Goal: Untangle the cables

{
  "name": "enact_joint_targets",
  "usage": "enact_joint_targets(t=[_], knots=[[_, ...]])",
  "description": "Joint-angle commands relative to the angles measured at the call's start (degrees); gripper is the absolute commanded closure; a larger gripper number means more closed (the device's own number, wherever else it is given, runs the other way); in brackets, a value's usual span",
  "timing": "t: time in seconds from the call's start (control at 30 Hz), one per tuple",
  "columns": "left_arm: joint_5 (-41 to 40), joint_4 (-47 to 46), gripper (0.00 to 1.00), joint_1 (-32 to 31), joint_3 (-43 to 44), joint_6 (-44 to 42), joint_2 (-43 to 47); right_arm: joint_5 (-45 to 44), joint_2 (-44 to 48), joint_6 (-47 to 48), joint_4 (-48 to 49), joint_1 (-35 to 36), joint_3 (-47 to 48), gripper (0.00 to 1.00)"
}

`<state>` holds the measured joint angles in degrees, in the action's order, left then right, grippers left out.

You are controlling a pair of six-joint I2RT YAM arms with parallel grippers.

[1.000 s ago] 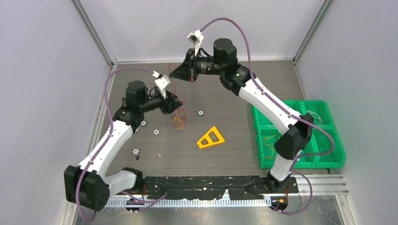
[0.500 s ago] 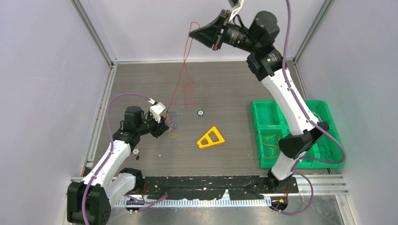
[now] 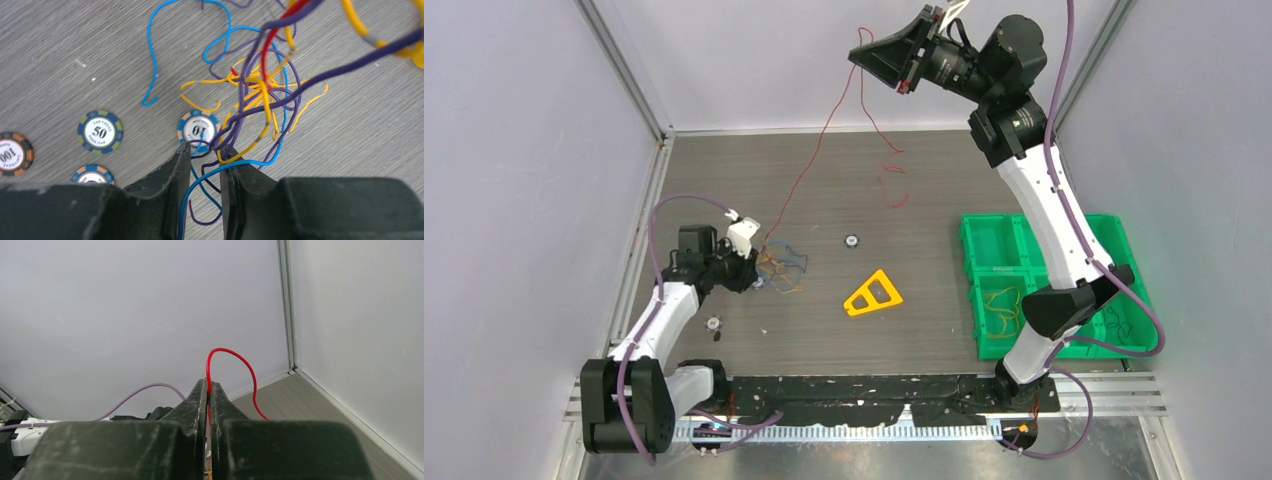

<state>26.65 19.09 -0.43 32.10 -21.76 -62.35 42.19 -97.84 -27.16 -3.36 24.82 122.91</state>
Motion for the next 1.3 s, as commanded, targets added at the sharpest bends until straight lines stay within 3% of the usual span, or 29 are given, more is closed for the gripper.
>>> enact_joint_targets(t=[0.0, 0.23, 0.4, 0.67, 0.7, 0.73, 0.83, 0.93, 1.0, 1.27], knots=[[-0.3, 2.3, 0.74, 2.3, 3.1, -1.4, -1.4, 0.1, 3.1, -1.3, 3.0, -2.9, 3.0, 0.95], [-1.2, 5.8, 0.83, 3.7, 5.4, -1.9, -4.0, -0.1, 4.1, -5.9, 6.2, -12.1, 4.2, 0.95], [-2.6, 8.3, 1.00, 5.1, 8.3, -2.7, -7.0, 0.7, 4.0, -11.4, 11.5, -17.4, 2.8, 0.95], [-3.1, 11.2, 1.00, 6.6, 11.0, -5.5, -9.2, 1.9, 3.5, -15.2, 16.6, -20.1, -1.8, 0.95], [-1.3, 11.8, 0.97, 6.6, 11.6, -5.6, -9.0, 2.7, 3.5, -16.9, 18.7, -20.1, -2.6, 0.95], [0.4, 12.5, 0.87, 6.6, 12.3, -5.4, -8.7, 3.3, 3.5, -17.8, 19.8, -20.2, -4.5, 0.95], [4.5, 14.4, 0.43, 6.6, 15.8, -2.6, -6.9, 7.0, 4.5, -19.3, 23.0, -20.2, -8.8, 0.95], [6.7, 15.5, 0.22, 6.6, 18.6, -1.3, -3.4, 11.2, 6.1, -17.4, 22.0, -20.6, -10.5, 0.95], [8.0, 15.7, 0.14, 6.6, 20.6, -0.9, -1.0, 13.6, 7.4, -15.4, 19.5, -21.1, -10.8, 0.95], [17.4, 13.1, 0.01, 5.9, 26.6, 5.8, 6.9, 20.9, 12.9, -6.6, 5.9, -21.9, -12.3, 0.95]])
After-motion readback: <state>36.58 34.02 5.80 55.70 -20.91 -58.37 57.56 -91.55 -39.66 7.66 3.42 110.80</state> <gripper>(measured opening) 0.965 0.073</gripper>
